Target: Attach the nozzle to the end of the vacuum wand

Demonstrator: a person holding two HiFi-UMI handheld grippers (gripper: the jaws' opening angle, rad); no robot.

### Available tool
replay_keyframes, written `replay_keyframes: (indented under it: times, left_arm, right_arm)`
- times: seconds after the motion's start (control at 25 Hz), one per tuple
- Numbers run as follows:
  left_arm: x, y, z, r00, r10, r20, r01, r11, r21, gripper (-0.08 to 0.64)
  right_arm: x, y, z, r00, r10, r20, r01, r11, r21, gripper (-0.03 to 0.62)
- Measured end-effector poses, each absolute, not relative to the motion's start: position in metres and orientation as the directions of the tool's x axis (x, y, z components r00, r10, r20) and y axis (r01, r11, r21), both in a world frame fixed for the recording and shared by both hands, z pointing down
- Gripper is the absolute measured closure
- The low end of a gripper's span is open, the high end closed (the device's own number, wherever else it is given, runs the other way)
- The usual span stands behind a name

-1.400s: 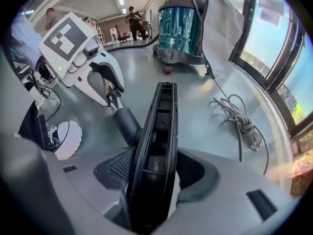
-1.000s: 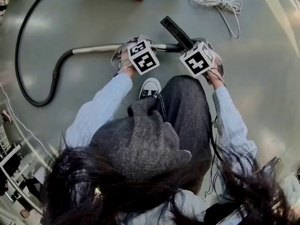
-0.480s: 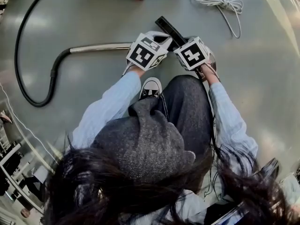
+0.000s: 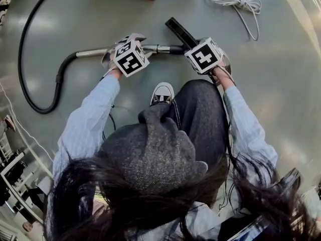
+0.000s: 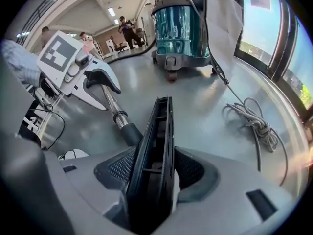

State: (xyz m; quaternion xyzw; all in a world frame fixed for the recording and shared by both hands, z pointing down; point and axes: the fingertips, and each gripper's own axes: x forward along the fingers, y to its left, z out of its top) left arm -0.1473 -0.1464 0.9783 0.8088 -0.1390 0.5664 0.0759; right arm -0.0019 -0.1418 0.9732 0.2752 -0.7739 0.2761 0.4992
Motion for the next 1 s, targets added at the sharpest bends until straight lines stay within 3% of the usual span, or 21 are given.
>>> replay_keyframes:
  times: [0.16,0.36,0.56,1.0]
  left_arm:
    - [-0.195,-0.132,1.009,0.193,-0.072,0.979,-0.250,-0.968,-0.022,0.325]
    - [-0.221,-0.145,1.038,0.085,-0.159,0.984,-0.263,-0.956,-0.132,0.327]
    - [-0.214,-0.148,1.040,0.102,-0.109,0.989,-0.283,-0.956,-0.076,0.339]
    - [-0.200,-0.157,1.026,0.151,-0.230,0.961,-0.403,-0.902,-0.153,0.341]
  right_arm:
    - [0.001,-0.155,0.970,-0.343,-0.203,0.917,-0.690,0.717,-0.100,0.345]
    - [0.000,-0.157,0.971,-0.342,-0.193,0.920,-0.689,0.717,-0.106,0.345]
    - [0.002,-0.158,0.974,-0.343,-0.165,0.925,-0.697,0.705,-0.132,0.345]
    - [-0.005,-0.179,0.959,-0.296,-0.192,0.936,-0.711,0.698,-0.082,0.345]
